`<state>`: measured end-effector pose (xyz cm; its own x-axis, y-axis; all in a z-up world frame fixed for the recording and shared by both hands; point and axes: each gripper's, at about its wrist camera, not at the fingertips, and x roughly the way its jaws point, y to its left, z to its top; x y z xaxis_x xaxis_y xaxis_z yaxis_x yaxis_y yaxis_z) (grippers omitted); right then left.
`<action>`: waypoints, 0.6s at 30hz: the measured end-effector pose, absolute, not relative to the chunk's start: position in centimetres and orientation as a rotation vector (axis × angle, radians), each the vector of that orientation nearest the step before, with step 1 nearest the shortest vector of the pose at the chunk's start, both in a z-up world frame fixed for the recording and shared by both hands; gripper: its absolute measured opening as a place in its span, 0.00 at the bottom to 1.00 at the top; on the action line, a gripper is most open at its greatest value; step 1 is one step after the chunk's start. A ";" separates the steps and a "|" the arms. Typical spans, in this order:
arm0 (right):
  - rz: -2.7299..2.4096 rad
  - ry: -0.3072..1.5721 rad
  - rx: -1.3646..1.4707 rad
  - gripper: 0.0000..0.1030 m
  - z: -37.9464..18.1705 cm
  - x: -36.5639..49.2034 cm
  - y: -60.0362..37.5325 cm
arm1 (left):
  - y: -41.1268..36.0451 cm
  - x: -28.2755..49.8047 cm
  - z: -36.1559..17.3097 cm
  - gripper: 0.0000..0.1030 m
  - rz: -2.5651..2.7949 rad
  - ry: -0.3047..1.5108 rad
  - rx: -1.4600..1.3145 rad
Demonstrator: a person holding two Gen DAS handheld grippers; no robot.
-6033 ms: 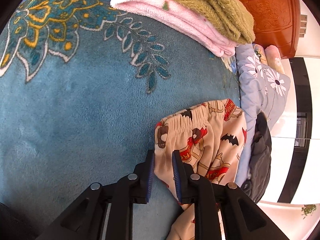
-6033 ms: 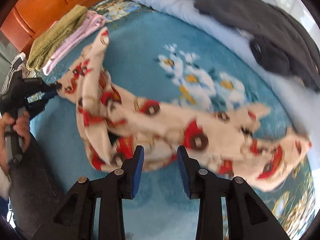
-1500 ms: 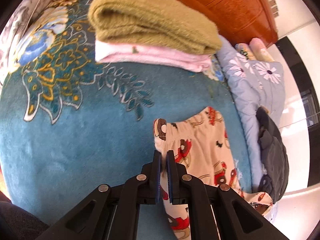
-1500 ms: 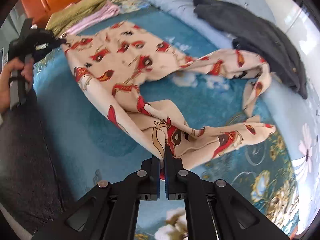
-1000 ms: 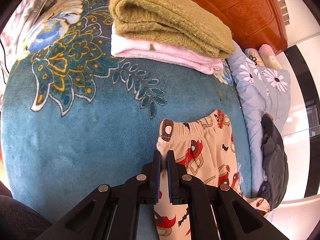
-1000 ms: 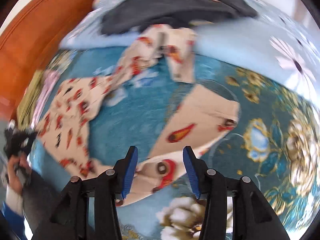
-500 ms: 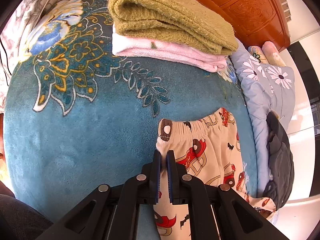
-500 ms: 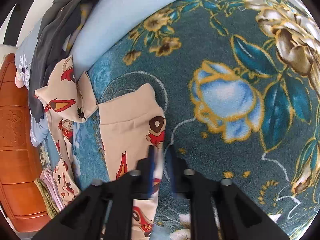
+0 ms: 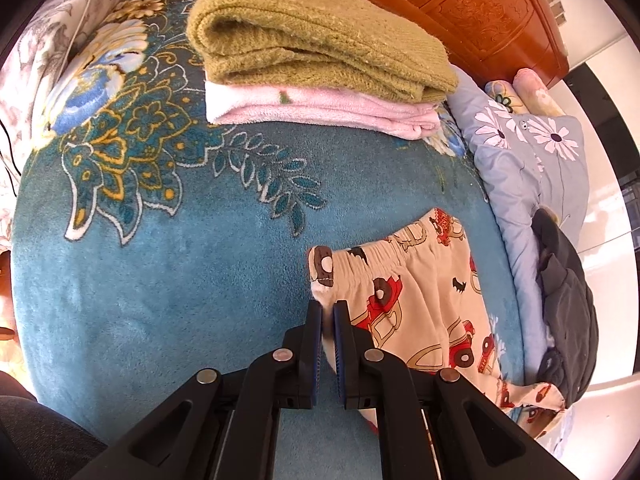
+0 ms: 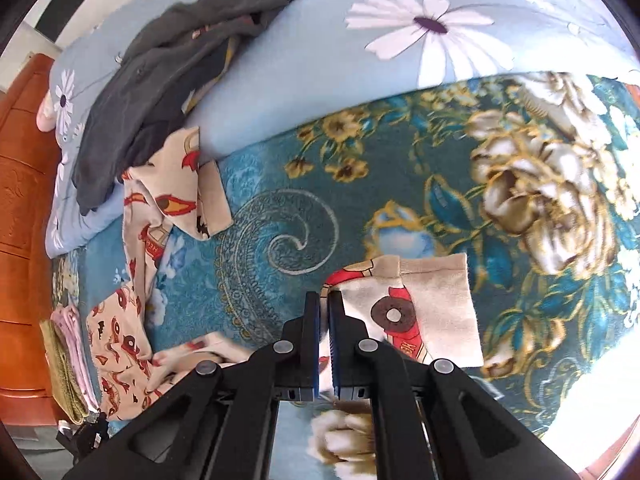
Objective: Fold clothes
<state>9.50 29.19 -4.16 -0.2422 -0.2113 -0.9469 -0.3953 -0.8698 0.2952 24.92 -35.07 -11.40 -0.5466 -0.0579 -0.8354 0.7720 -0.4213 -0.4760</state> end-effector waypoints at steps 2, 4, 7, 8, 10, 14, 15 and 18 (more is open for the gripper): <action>2.204 0.819 -1.912 0.05 -7.0 7.3 27.1 | -35.4 25.5 -11.3 0.06 -2.001 1.271 1.010; 2.206 0.878 -1.891 0.06 -8.3 5.5 25.6 | -35.7 26.1 -11.4 0.07 -1.986 1.306 0.983; 2.327 0.869 -1.904 0.28 -8.0 3.5 24.2 | -35.9 26.3 -11.6 0.06 -1.981 1.324 0.967; 2.383 0.869 -1.903 0.47 -7.3 3.5 24.2 | -35.8 26.0 -11.7 0.06 -1.978 1.319 0.980; 2.494 0.845 -1.886 0.49 -5.8 3.7 24.5 | -35.7 25.5 -12.1 0.06 -1.970 1.308 1.014; 2.510 0.634 -1.742 0.50 -4.4 6.8 28.4 | -35.3 24.8 -12.7 0.06 -1.938 1.282 1.085; 2.450 0.638 -1.742 0.50 -5.2 7.8 29.8 | -35.4 24.9 -12.9 0.07 -1.921 1.292 1.089; 2.291 0.729 -1.806 0.50 -8.6 9.9 32.5 | -35.6 25.2 -13.5 0.07 -1.871 1.320 1.101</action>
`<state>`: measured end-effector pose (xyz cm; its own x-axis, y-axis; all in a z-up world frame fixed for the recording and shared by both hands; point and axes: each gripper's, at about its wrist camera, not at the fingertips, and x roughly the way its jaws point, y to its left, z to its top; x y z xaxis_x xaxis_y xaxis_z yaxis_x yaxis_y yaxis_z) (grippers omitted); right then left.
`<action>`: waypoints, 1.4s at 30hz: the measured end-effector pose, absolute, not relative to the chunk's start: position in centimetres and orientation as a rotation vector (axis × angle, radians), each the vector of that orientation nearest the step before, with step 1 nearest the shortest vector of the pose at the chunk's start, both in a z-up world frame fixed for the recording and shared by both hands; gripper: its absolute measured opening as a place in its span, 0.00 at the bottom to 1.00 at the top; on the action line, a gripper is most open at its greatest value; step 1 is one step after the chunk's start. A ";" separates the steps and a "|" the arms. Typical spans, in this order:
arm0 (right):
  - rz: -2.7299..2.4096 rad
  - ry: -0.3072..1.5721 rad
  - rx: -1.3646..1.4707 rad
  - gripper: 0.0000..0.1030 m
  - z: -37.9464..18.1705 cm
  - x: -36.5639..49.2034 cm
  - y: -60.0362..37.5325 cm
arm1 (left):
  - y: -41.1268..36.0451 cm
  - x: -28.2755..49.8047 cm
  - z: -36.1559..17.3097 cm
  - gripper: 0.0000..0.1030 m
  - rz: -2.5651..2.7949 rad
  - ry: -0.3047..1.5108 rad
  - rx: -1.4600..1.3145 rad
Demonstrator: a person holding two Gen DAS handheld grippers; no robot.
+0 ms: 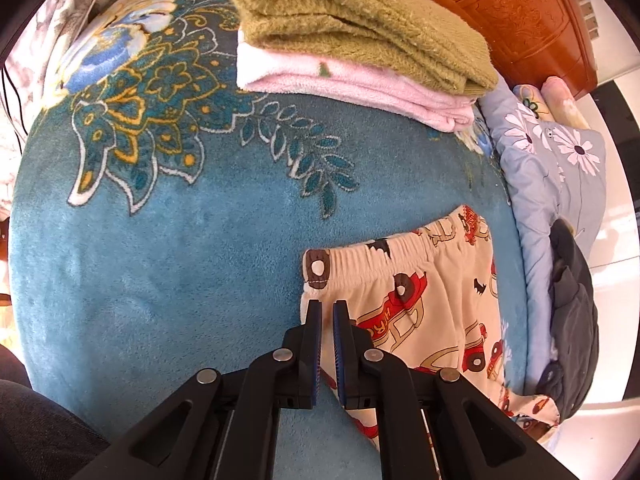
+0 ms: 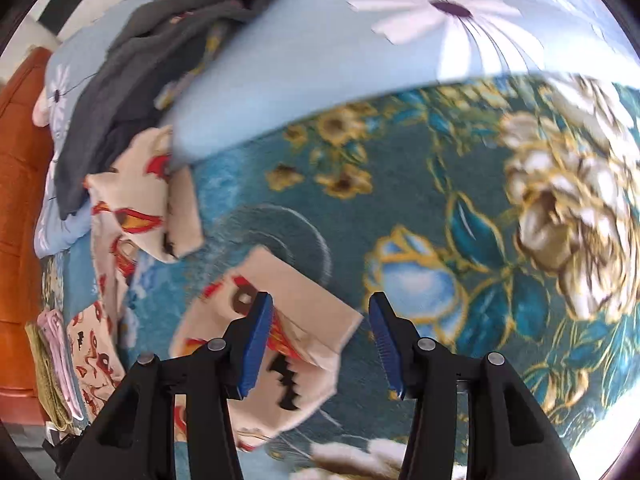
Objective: Fold clothes
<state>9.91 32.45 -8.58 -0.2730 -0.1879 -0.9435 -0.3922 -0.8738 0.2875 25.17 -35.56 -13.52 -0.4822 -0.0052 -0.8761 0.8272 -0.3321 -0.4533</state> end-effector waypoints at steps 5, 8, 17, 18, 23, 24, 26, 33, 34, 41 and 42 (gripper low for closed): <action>2.225 0.951 -1.779 0.50 -11.5 10.6 31.8 | -35.9 25.7 -14.0 0.20 -1.821 1.348 1.115; 2.228 0.910 -1.794 0.50 -11.5 9.3 30.4 | -35.8 25.8 -14.1 0.29 -1.828 1.384 1.110; 2.408 0.760 -1.833 0.08 -6.5 7.9 27.0 | -34.7 24.0 -13.5 0.06 -1.968 1.320 1.165; 2.433 0.761 -1.804 0.08 -5.5 8.2 27.1 | -34.7 23.9 -13.1 0.06 -1.988 1.294 1.153; 2.508 0.699 -1.616 0.07 0.5 10.3 29.6 | -35.4 25.8 -9.6 0.02 -2.048 1.146 0.915; 2.514 0.663 -1.580 0.07 1.7 11.0 30.3 | -35.7 26.0 -9.2 0.01 -2.058 1.138 0.890; 2.510 0.605 -1.521 0.07 3.7 12.6 32.1 | -36.1 25.9 -9.8 0.01 -2.048 1.173 0.910; 2.185 0.726 -1.611 0.07 -2.0 19.0 38.6 | -36.6 25.9 -12.1 0.02 -1.951 1.306 0.996; 2.182 0.713 -1.628 0.07 -2.4 19.1 38.4 | -36.5 26.0 -11.9 0.02 -1.961 1.297 0.993; 2.191 0.562 -1.727 0.07 -2.8 20.1 37.2 | -36.3 26.8 -10.2 0.00 -1.976 1.191 0.908; 2.188 0.527 -1.736 0.07 -2.7 20.3 37.4 | -36.3 26.9 -10.0 0.00 -1.974 1.175 0.897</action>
<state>20.27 37.43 -2.75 -0.2265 0.0055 -0.9740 -0.4484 -0.8883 0.0992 26.94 -36.33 -10.00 -0.5449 -0.1917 -0.8163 0.8091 -0.3760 -0.4517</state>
